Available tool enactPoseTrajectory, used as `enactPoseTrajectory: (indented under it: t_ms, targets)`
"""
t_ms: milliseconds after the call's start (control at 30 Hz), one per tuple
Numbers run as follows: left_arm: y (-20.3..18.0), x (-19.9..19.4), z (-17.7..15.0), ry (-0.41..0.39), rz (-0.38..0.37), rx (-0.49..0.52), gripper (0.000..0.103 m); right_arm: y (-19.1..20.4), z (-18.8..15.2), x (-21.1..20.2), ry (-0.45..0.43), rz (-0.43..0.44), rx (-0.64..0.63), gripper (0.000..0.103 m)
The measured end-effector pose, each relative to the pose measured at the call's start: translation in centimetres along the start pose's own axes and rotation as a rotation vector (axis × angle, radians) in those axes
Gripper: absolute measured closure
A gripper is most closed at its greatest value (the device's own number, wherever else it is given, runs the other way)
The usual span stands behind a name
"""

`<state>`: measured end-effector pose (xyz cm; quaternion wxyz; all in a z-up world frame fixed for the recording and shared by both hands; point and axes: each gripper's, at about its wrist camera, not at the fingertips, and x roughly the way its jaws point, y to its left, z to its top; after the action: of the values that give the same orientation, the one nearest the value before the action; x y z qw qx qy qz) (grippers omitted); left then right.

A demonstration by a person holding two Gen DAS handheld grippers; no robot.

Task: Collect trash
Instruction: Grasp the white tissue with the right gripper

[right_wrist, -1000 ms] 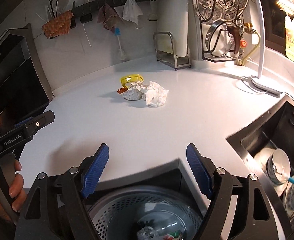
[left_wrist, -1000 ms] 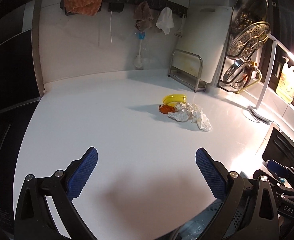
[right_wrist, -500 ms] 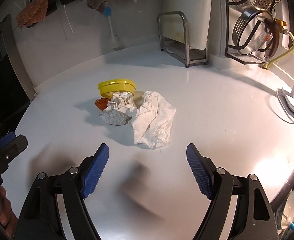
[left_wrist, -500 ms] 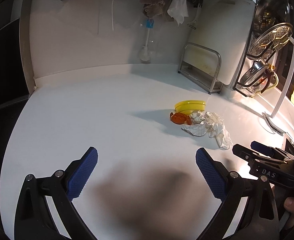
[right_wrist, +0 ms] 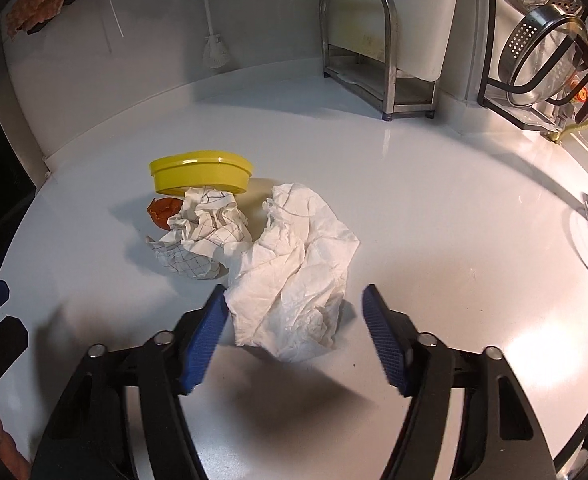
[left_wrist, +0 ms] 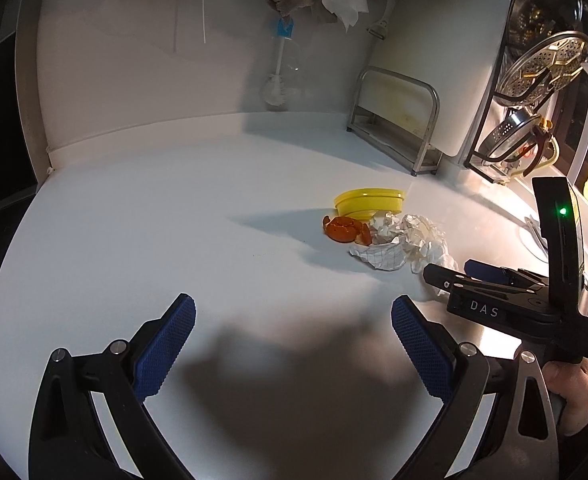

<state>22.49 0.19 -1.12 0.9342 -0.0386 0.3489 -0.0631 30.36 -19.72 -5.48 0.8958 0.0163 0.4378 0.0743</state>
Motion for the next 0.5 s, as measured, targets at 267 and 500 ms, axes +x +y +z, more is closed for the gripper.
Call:
enactPoseTrajectory:
  t_ms: [267,500]
  targets:
    - [-2.6,1.1,0.4,0.003,0.007,0.029,0.006,-0.7,-0.4,-0.5,-0.002,0.066,0.012,0.088]
    - [-5.3,2.5,1.0,0.007,-0.015,0.025,0.006,-3.8,-0.9,-2.0,-0.055,0.071,0.114,0.088]
